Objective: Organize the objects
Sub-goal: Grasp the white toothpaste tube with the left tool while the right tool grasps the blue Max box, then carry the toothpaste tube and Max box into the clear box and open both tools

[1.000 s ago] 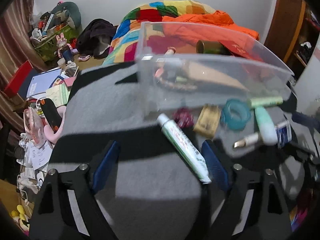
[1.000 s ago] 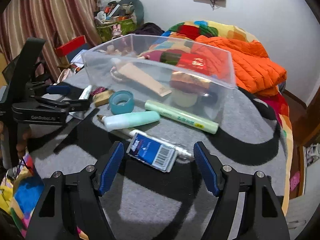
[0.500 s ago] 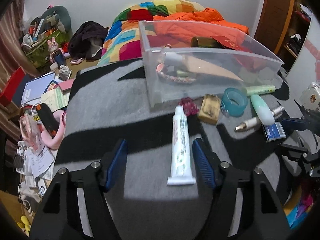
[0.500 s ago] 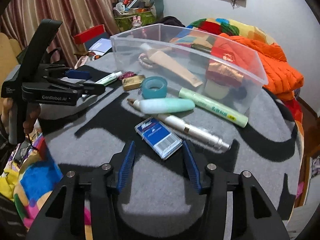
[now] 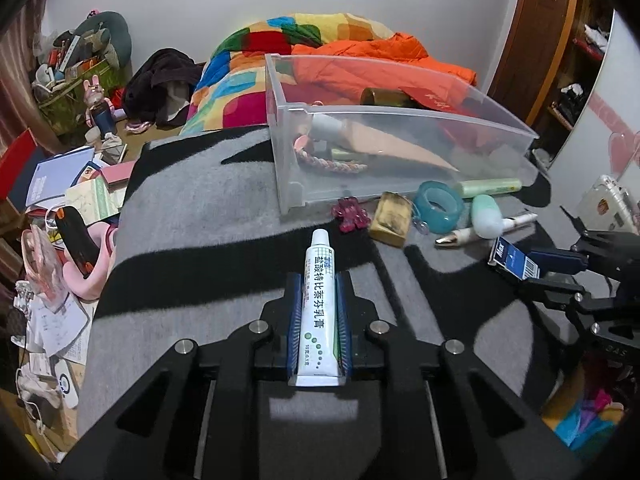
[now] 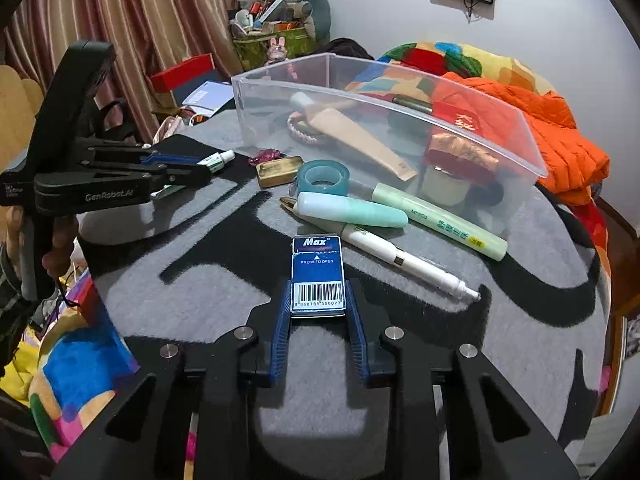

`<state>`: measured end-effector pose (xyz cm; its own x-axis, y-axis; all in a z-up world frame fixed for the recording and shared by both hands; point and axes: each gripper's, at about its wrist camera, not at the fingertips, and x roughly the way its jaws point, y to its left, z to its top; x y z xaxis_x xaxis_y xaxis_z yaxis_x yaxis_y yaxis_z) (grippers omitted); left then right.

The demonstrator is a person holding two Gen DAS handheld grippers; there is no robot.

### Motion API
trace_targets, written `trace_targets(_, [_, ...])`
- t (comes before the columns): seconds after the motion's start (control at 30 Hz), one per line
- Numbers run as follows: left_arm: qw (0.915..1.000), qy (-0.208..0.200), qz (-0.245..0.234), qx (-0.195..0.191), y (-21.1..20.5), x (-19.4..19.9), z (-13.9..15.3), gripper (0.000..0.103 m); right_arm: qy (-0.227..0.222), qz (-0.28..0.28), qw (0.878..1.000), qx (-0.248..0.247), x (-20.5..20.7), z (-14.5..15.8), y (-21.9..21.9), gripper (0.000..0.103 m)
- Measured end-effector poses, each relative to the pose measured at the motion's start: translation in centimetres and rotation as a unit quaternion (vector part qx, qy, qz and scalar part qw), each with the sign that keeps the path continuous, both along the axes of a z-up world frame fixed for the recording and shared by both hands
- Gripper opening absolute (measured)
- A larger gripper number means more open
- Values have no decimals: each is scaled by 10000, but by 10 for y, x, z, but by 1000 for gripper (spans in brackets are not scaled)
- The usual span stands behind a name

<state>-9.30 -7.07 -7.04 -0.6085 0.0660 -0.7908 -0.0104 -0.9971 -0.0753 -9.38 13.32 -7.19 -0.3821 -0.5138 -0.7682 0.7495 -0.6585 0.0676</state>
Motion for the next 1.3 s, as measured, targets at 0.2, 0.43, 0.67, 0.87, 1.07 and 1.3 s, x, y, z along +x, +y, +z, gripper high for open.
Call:
trace_targets(0.2, [9991,426,-61,33,6,16,22,16,21,-166,9995,-262,1,13,8,25])
trace_targets(0.43, [9953,949,-114,133,9,15,55,16,261,-462,9960,-721,-9,47,20,25])
trace_targets(0.67, [9918,1258,-96,189,8,-2,77,16,562,-889,9903,-910,-39,75,16,25])
trace_targets(0.87, [9933,1136,-74,185,6,-31,78,16,539,-1138,9887,-809,-72,80,1,25])
trace_targets(1.07, [9962,695,-160,491,4,-65,68,16,222,-1169,9907,-666,-101,68,-22,24])
trace_targets(1.3, [9982,429,-157,381,9,-94,62,16,-55,-1161,9920,-500,-122,51,-44,25])
